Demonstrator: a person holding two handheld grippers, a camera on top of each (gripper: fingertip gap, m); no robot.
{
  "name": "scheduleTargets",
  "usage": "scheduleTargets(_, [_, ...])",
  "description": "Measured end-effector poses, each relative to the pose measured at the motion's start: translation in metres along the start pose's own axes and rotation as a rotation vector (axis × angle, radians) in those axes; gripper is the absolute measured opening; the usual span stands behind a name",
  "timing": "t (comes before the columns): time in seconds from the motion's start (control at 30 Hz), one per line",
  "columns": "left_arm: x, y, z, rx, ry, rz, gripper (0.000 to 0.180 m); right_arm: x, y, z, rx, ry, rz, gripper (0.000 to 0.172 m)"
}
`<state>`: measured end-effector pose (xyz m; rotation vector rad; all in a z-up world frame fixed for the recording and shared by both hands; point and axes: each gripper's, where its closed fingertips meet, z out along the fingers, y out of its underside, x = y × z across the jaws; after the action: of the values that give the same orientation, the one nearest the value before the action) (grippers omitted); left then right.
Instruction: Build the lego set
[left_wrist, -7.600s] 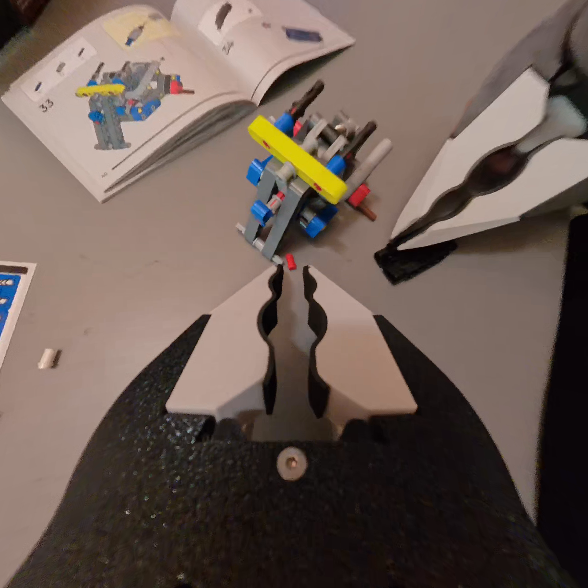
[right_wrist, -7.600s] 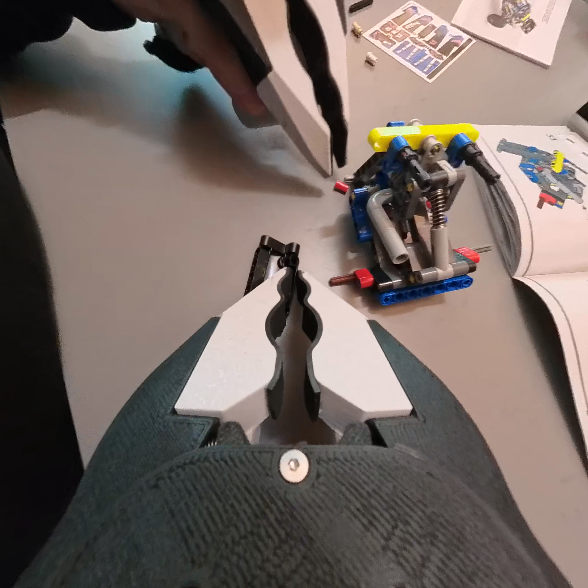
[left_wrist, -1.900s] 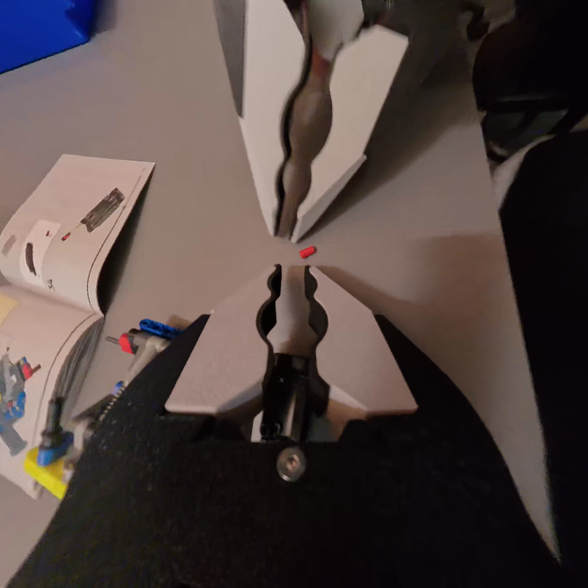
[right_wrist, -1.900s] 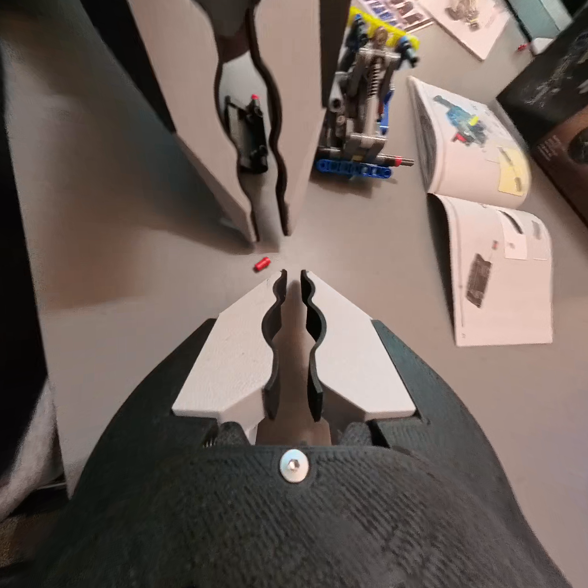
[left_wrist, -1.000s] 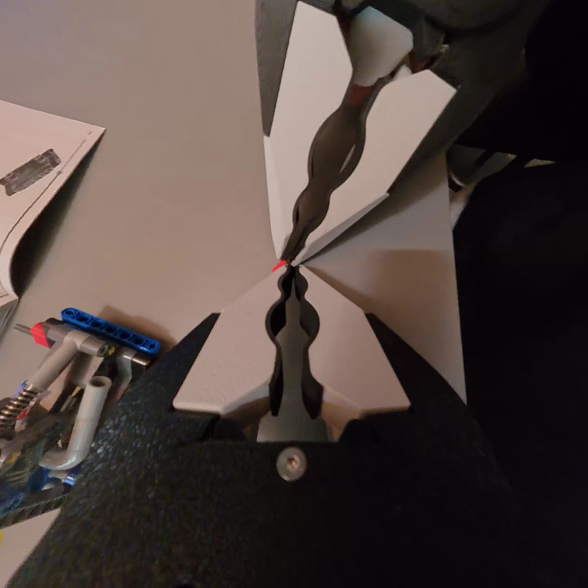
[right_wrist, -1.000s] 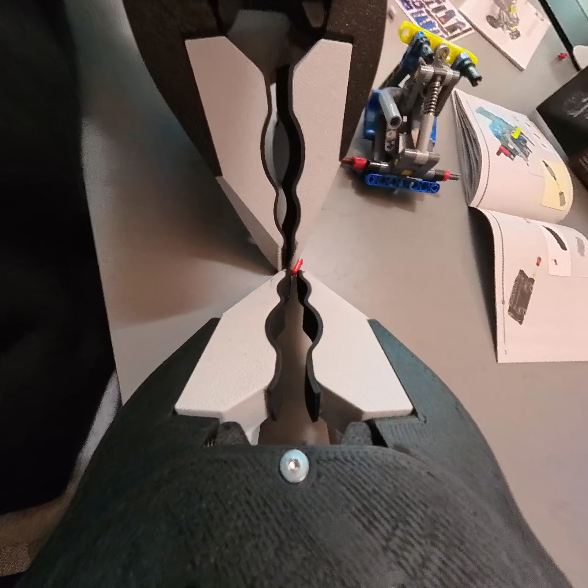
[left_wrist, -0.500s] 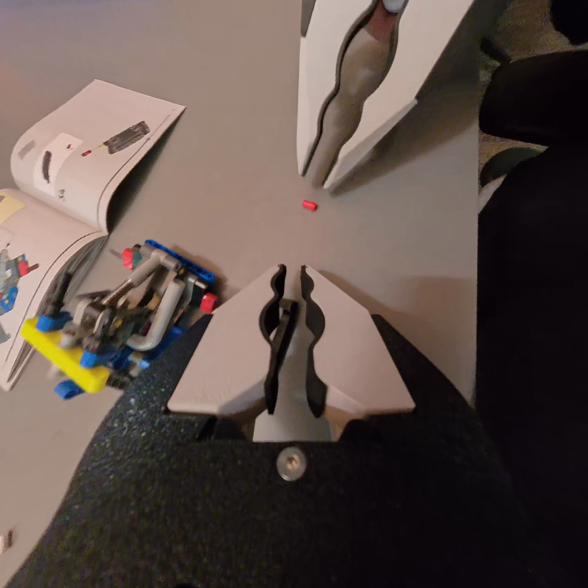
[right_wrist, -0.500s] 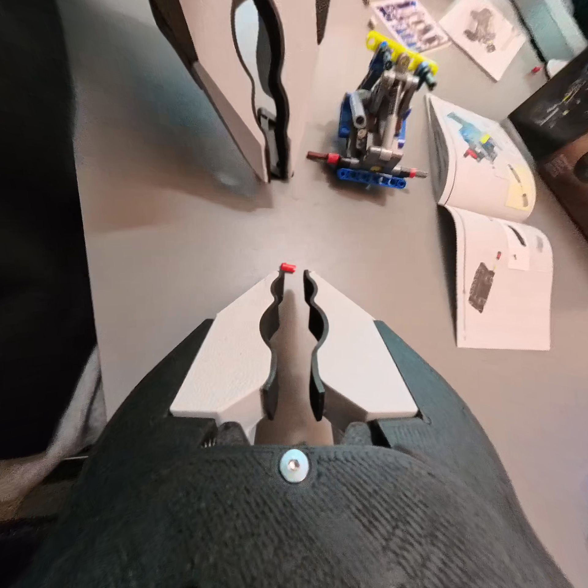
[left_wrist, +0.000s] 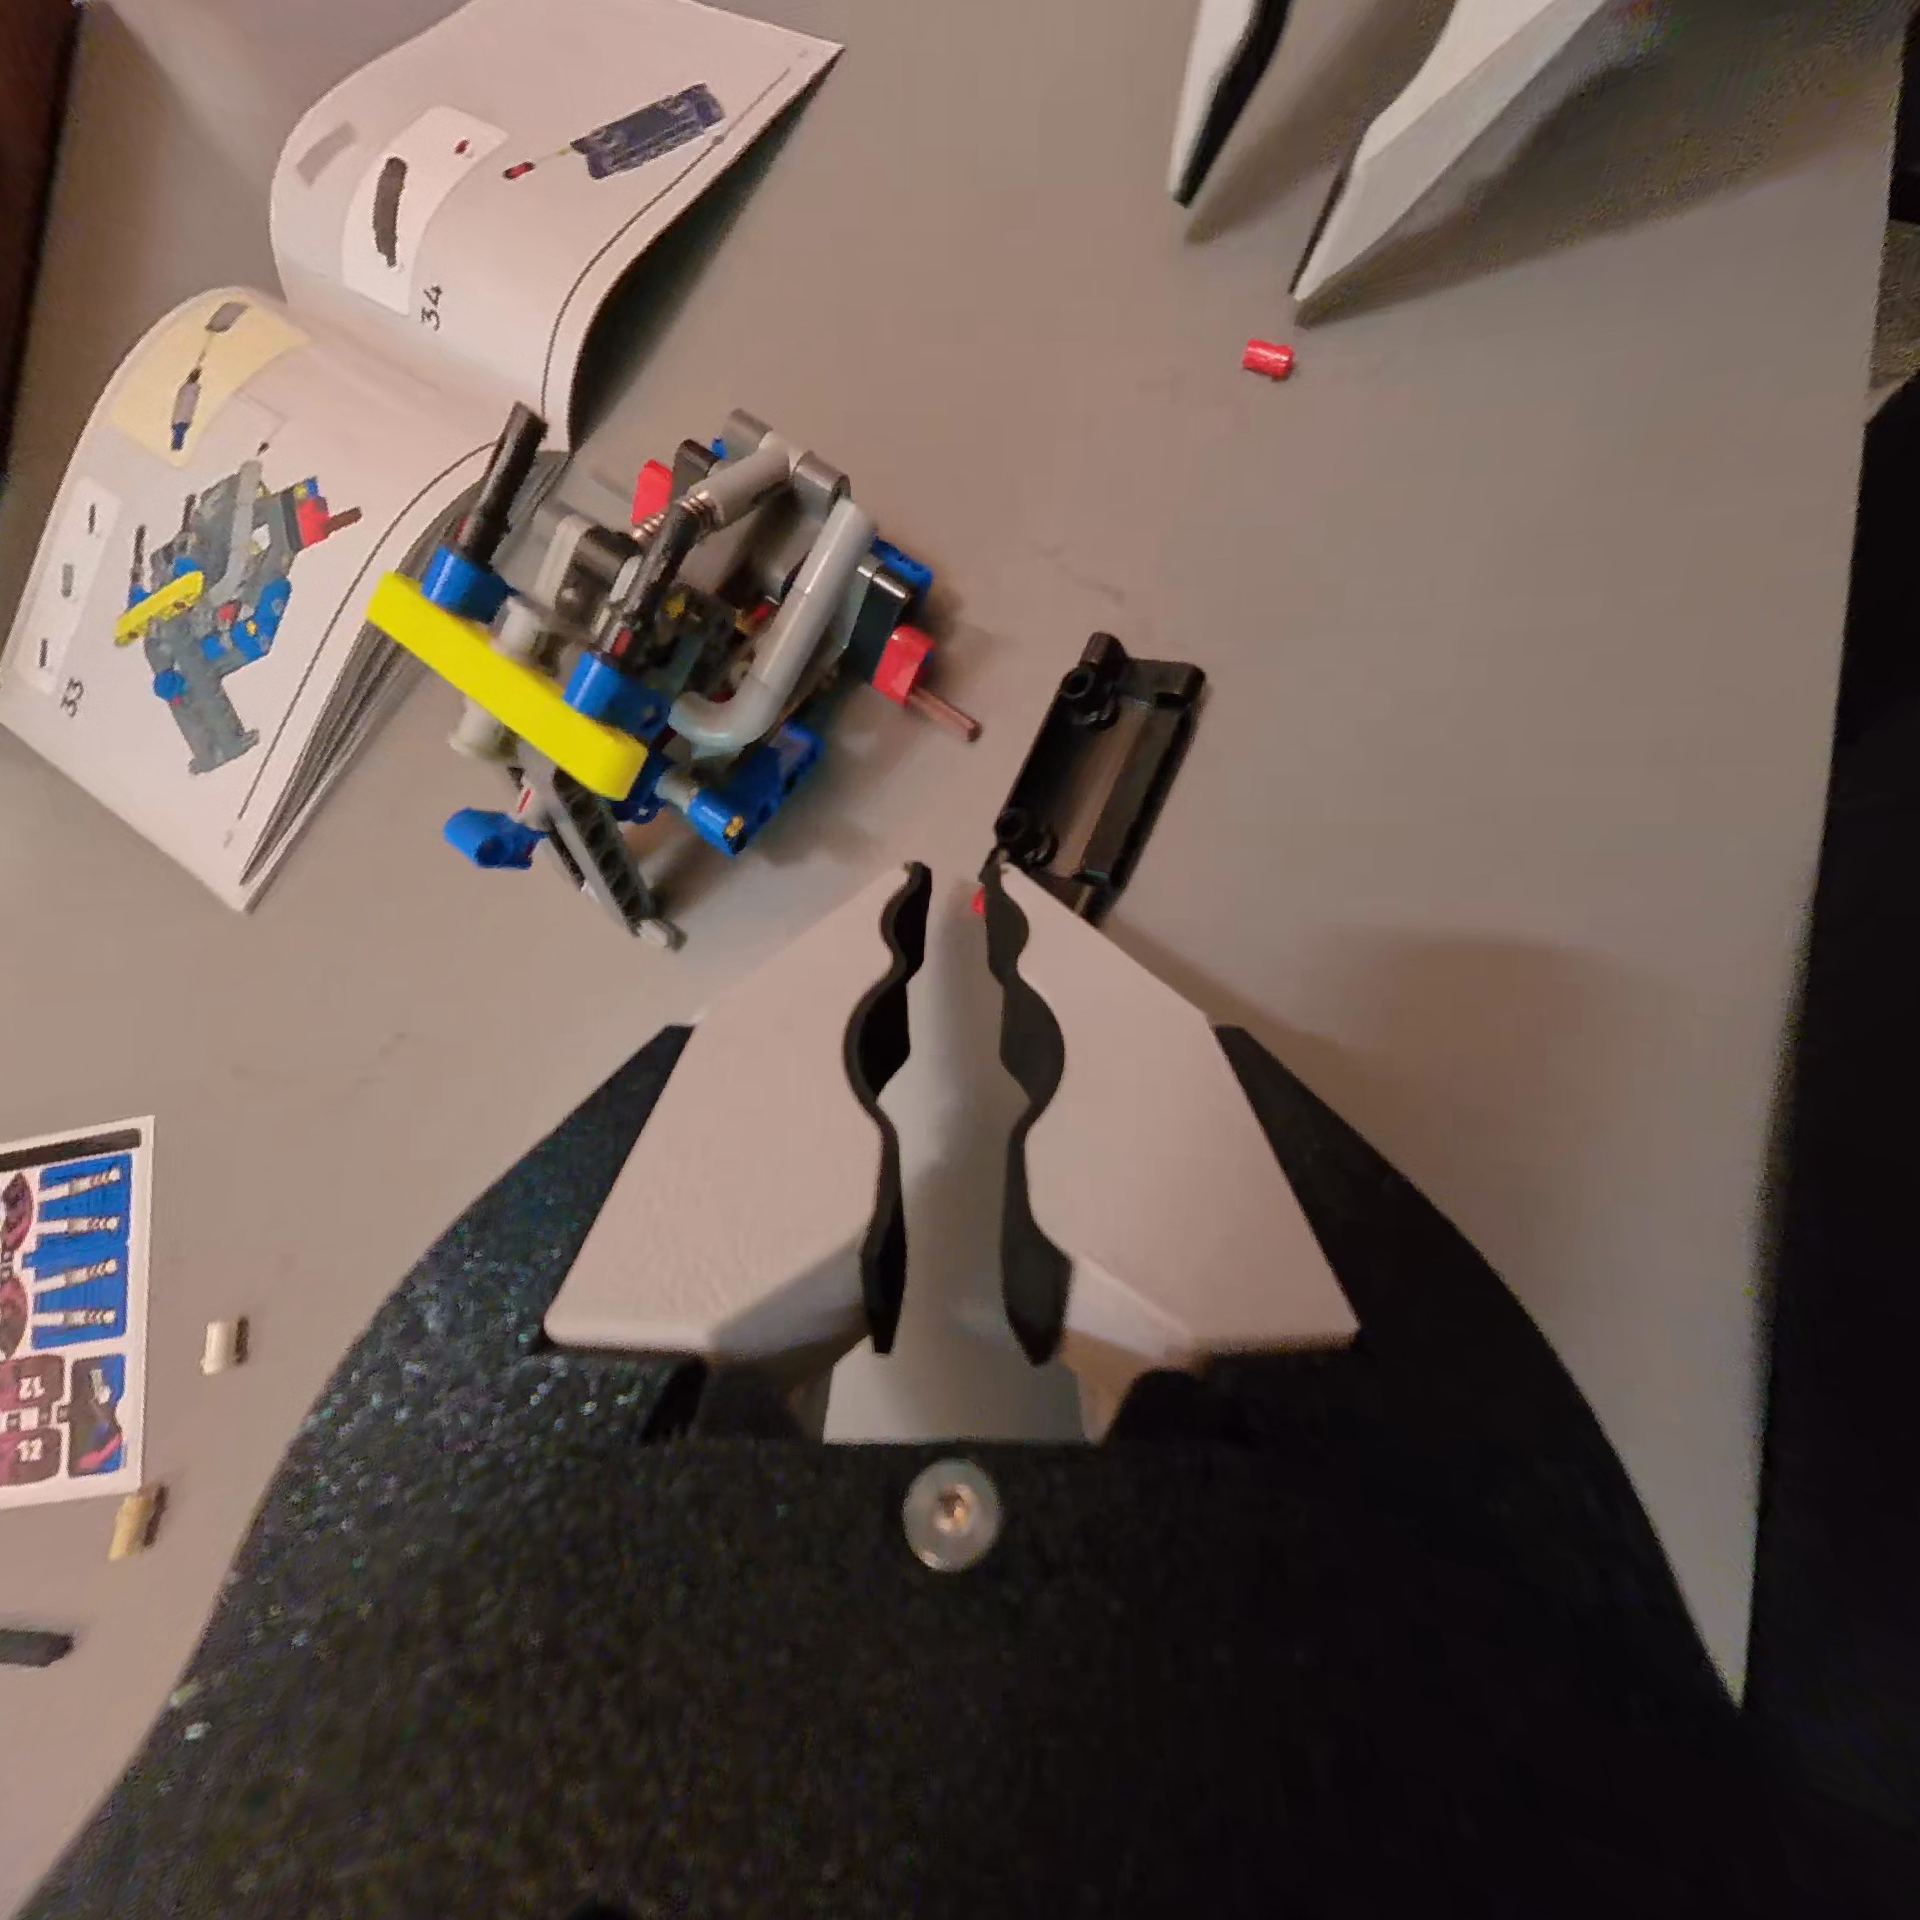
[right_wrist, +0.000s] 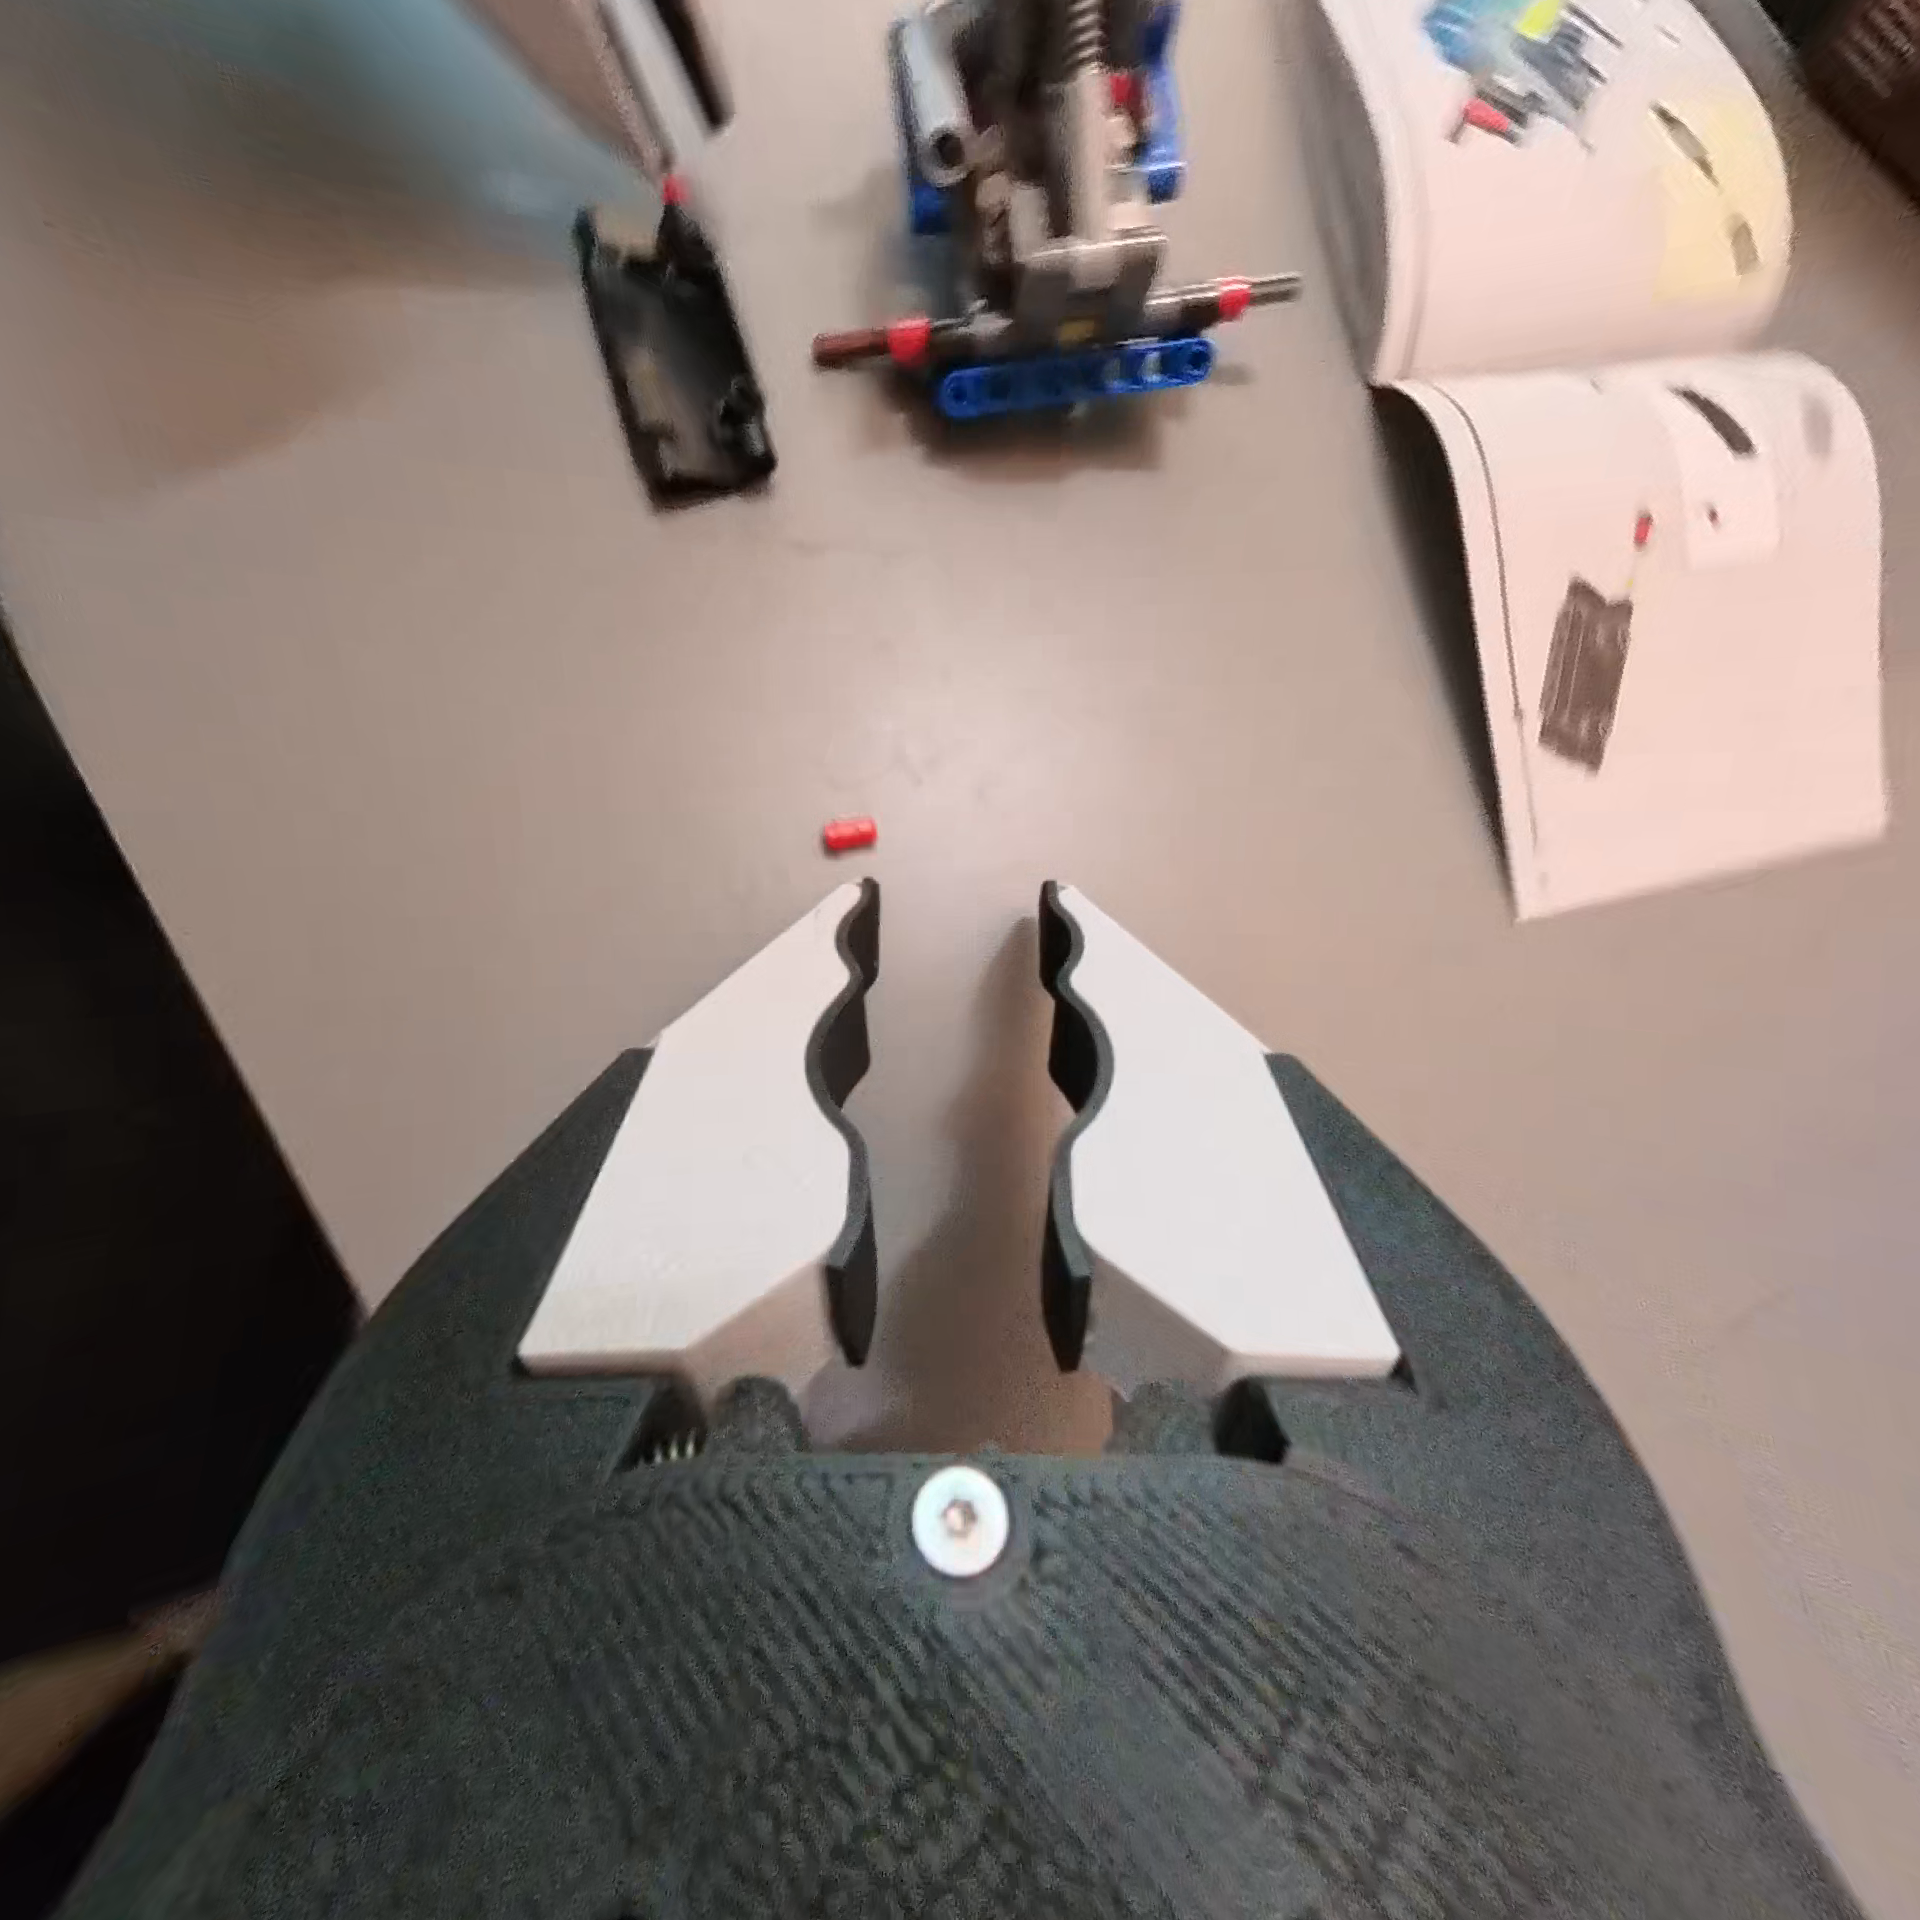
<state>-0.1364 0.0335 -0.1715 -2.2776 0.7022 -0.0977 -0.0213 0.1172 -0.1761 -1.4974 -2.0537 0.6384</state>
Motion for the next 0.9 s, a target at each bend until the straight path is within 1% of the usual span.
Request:
scheduleTargets(0.03, [0.000,0.001,0.001,0.003,0.006,-0.007,0.008,-0.004,-0.002,-0.001,0.018,0.013,0.108,0.028])
scheduleTargets(0.07, [0.000,0.002,0.002,0.005,0.012,-0.012,0.008,-0.012,-0.005,-0.001,0.038,0.000,0.195,0.034])
scheduleTargets(0.1, [-0.001,0.002,0.003,0.006,0.015,-0.014,0.008,-0.016,-0.009,-0.002,0.062,0.019,0.267,0.032])
scheduleTargets(0.13, [-0.001,0.002,0.004,0.008,0.019,-0.015,0.008,-0.012,-0.010,-0.003,0.068,0.082,0.339,0.023])
scheduleTargets(0.17, [-0.001,0.001,0.006,0.012,0.025,-0.014,0.008,-0.013,-0.011,-0.003,0.073,0.107,0.387,0.023])
scheduleTargets(0.23, [-0.002,-0.002,0.008,0.030,0.032,-0.010,0.008,-0.016,-0.009,0.001,0.055,0.125,0.450,0.023])
scheduleTargets(0.37, [0.001,-0.008,0.008,0.059,0.052,0.027,0.011,-0.020,-0.010,0.011,0.032,0.150,0.462,0.015])
scheduleTargets(0.43, [0.001,-0.011,0.004,0.084,0.058,0.067,0.013,-0.020,-0.011,0.014,0.020,0.168,0.423,0.004])
scheduleTargets(0.47, [0.001,-0.013,0.003,0.098,0.071,0.083,0.014,-0.020,-0.011,0.015,0.012,0.171,0.374,0.002])
scheduleTargets(0.57, [0.006,-0.019,0.002,0.126,0.150,0.124,0.020,-0.023,-0.015,0.017,0.005,0.117,0.231,0.002])
scheduleTargets(0.6, [0.009,-0.020,0.003,0.128,0.181,0.140,0.020,-0.029,-0.018,0.019,0.016,0.065,0.166,0.002])
scheduleTargets(0.7, [0.014,-0.018,0.013,0.096,0.248,0.169,0.018,-0.033,-0.022,0.021,0.041,-0.004,0.030,0.002])
scheduleTargets(0.77, [0.017,-0.015,0.021,0.069,0.275,0.170,0.017,-0.033,-0.021,0.021,0.035,-0.024,0.000,0.002])
scheduleTargets(0.83, [0.020,-0.017,0.027,0.078,0.286,0.158,0.013,-0.027,-0.020,0.019,0.021,0.007,-0.007,0.013])
scheduleTargets(0.87, [0.022,-0.018,0.028,0.084,0.296,0.142,0.011,-0.025,-0.019,0.018,0.013,0.016,-0.002,0.014])
scheduleTargets(0.9, [0.023,-0.019,0.029,0.082,0.303,0.126,0.010,-0.025,-0.018,0.018,0.009,0.013,0.006,0.012])
